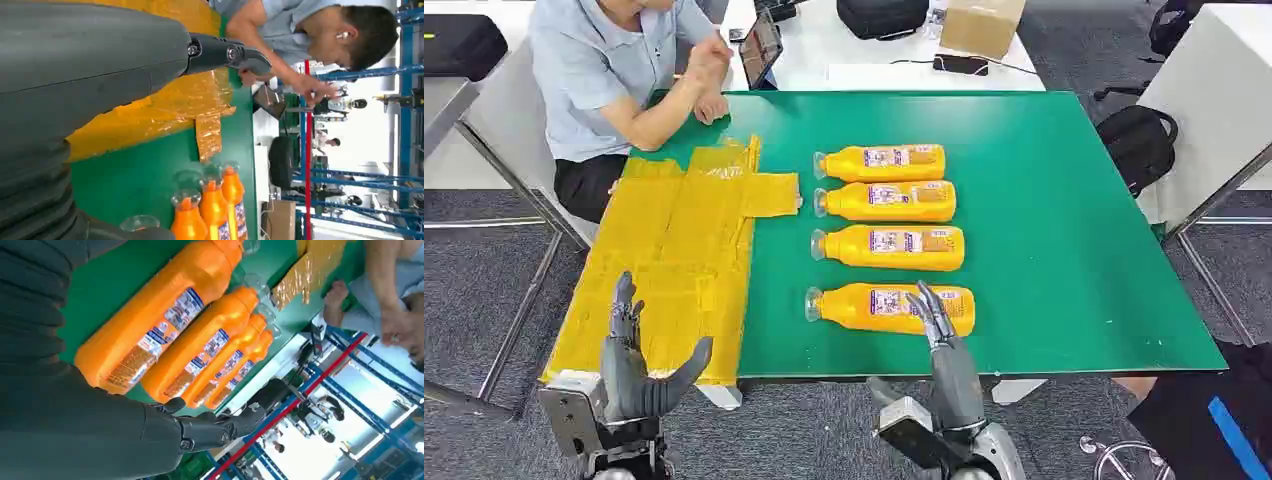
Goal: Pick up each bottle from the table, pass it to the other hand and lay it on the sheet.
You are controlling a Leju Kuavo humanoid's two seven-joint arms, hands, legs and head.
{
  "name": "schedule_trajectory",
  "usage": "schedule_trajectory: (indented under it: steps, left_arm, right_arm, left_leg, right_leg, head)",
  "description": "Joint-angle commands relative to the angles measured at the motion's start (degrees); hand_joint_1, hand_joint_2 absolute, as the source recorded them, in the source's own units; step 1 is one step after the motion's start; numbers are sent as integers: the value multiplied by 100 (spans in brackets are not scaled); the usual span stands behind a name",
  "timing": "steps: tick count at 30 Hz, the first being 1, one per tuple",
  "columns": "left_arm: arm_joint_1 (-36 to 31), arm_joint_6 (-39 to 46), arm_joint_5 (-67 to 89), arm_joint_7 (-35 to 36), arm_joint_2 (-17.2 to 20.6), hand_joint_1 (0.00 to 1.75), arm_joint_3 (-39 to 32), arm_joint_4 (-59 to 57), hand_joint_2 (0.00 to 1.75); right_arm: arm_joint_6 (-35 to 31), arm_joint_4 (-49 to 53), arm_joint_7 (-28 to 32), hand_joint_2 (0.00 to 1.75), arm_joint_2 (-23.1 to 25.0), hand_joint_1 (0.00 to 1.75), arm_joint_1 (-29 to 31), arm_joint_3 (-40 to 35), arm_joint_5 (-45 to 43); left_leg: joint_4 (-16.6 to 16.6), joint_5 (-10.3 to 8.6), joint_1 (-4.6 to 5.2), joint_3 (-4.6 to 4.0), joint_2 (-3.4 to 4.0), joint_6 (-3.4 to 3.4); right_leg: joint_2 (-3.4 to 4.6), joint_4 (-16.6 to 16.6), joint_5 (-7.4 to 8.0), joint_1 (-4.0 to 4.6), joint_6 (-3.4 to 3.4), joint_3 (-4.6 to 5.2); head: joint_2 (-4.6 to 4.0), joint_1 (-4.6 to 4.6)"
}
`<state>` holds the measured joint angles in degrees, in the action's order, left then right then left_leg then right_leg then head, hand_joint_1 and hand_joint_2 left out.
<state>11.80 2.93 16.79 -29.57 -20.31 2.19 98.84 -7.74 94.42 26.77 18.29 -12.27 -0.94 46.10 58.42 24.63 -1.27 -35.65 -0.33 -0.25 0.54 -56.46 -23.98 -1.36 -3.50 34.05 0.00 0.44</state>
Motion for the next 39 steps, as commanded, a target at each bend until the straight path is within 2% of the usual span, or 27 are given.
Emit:
schedule_trajectory:
  steps: [1, 6, 9, 14, 17, 20, 24, 29, 30, 32, 39]
  left_arm:
    - [-228, -6, 4, 30, 31, 0, 49, -435, 175]
    - [-224, -4, 4, 30, 31, 0, 48, -428, 175]
    - [-265, -3, 12, 27, 31, 0, 88, -450, 175]
    - [-372, -122, -6, 23, 31, 0, 131, -660, 175]
    - [-753, -185, -2, -17, 31, 0, 103, -894, 175]
    - [-1008, -303, -28, 48, 31, 0, 78, -1046, 175]
    - [-1006, -320, -32, 46, 31, 0, 93, -1033, 175]
    - [-1007, -323, -32, 45, 31, 0, 90, -1032, 175]
    - [-1000, -329, -32, 44, 31, 0, 85, -1030, 175]
    - [-1000, -329, -32, 44, 31, 0, 85, -1030, 175]
    - [-1000, -329, -32, 44, 31, 0, 85, -1030, 175]
  right_arm:
    - [-9, -473, -28, 175, -46, 0, 317, 252, -51]
    - [-14, -491, -46, 175, -26, 0, 323, 280, -77]
    - [-37, -901, -117, 175, -50, 0, 517, 516, -141]
    - [-342, -1151, -157, 175, -105, 0, 771, 781, 366]
    - [-285, -1141, -653, 175, -268, 0, 1155, 770, 1039]
    - [-159, -1850, -1230, 175, -573, 0, 1792, 798, 1690]
    - [-393, -2688, -1553, 175, -827, 0, 2261, 921, 2281]
    - [-383, -2703, -1550, 175, -850, 0, 2274, 940, 2272]
    - [-396, -2701, -1550, 175, -827, 0, 2258, 925, 2288]
    - [-396, -2701, -1550, 175, -827, 0, 2258, 925, 2288]
    - [-396, -2701, -1550, 175, -827, 0, 2258, 925, 2288]
  left_leg:
    - [-10, 3, 0, 22, 1, 6]
    - [-7, 2, 0, 13, 0, 4]
    - [-12, 5, -1, 30, 1, 9]
    - [-13, 1, 0, 27, -1, 8]
    - [-11, 0, 2, 23, 1, 9]
    - [-8, -6, 0, 12, 1, 7]
    - [-15, -5, -2, 37, 11, 14]
    - [-16, 2, 0, 54, 0, 19]
    - [-5, -5, 0, 20, -2, 10]
    - [-10, 2, 0, 43, 0, 15]
    - [-4, -3, 0, 21, 0, 12]
  right_leg:
    - [-5, 11, -2, 3, 12, -23]
    - [-4, 7, -1, 2, 9, -13]
    - [-6, 14, -3, 5, 16, -32]
    - [-7, 16, 0, 4, 14, -29]
    - [-6, 12, 0, 2, 14, -24]
    - [-3, 10, 7, 2, 8, -13]
    - [3, 23, 11, 7, 13, -39]
    - [-13, 22, -1, 7, 22, -58]
    - [-7, 8, 4, 3, 7, -23]
    - [-9, 14, -2, 6, 17, -46]
    - [-7, 7, 3, 4, 10, -23]
  head:
    - [0, 0]
    - [0, 0]
    - [0, 0]
    - [0, 0]
    - [0, -2]
    - [0, 0]
    - [0, -2]
    - [0, 0]
    - [0, 0]
    - [0, 0]
    - [0, -2]
